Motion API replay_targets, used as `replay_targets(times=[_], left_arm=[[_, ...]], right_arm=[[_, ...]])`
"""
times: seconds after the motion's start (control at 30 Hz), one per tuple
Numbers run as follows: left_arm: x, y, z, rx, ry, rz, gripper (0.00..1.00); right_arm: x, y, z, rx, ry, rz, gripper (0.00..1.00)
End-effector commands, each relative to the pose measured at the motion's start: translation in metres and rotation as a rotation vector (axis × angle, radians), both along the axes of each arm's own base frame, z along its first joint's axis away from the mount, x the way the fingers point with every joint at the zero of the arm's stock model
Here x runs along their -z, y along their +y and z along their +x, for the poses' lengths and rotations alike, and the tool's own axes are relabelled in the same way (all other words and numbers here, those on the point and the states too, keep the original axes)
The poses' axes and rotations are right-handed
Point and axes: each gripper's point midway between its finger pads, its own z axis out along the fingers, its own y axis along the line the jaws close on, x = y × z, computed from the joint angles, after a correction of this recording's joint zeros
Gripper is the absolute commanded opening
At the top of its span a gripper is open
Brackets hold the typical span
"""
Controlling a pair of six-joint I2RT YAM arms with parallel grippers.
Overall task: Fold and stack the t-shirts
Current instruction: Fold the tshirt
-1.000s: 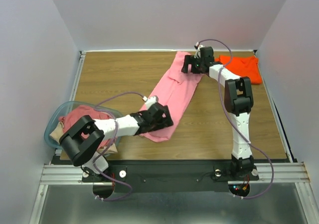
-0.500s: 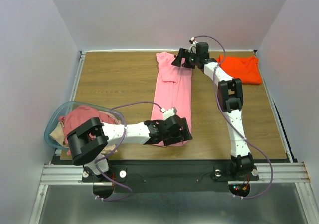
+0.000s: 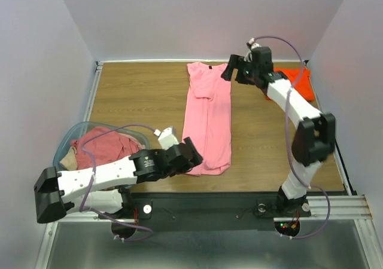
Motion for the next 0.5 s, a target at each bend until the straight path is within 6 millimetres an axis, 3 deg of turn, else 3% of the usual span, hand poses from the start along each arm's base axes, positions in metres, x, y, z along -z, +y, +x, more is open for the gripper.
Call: replay_targets(times=[0.0, 0.07, 0.1, 0.17, 0.2, 0.27, 0.4, 0.47], left_arm=[[0.044, 0.069, 0.0, -0.15, 0.037, 0.152, 0.98], [0.049, 0.069, 0.004, -0.134, 0.041, 0.121, 0.98], [0.057, 0.073, 0.002, -0.126, 0.052, 0.124, 0.98], [0.064, 0.076, 0.002, -0.118, 0.07, 0.12, 0.98], [0.067, 0.076, 0.001, -0.113, 0.077, 0.119, 0.98], [0.071, 0.071, 0.002, -0.107, 0.076, 0.094, 0.98], [0.093, 0.071, 0.002, -0.08, 0.103, 0.102, 0.98], [0.099, 0.073, 0.003, -0.094, 0.118, 0.115, 0.97]], right_arm=[[0.035, -0.029, -0.089, 0.231, 0.113, -0.091, 1.0], [0.057, -0.014, -0.136, 0.188, 0.148, -0.151, 1.0], [0.073, -0.005, -0.176, 0.189, 0.175, -0.167, 1.0], [0.088, 0.016, -0.22, 0.164, 0.225, -0.136, 1.0], [0.109, 0.006, -0.245, 0.182, 0.264, -0.16, 1.0], [0.126, 0.006, -0.274, 0.161, 0.315, -0.177, 1.0], [0.144, 0.035, -0.334, 0.043, 0.356, -0.241, 1.0], [0.15, 0.037, -0.347, 0.047, 0.353, -0.295, 1.0]])
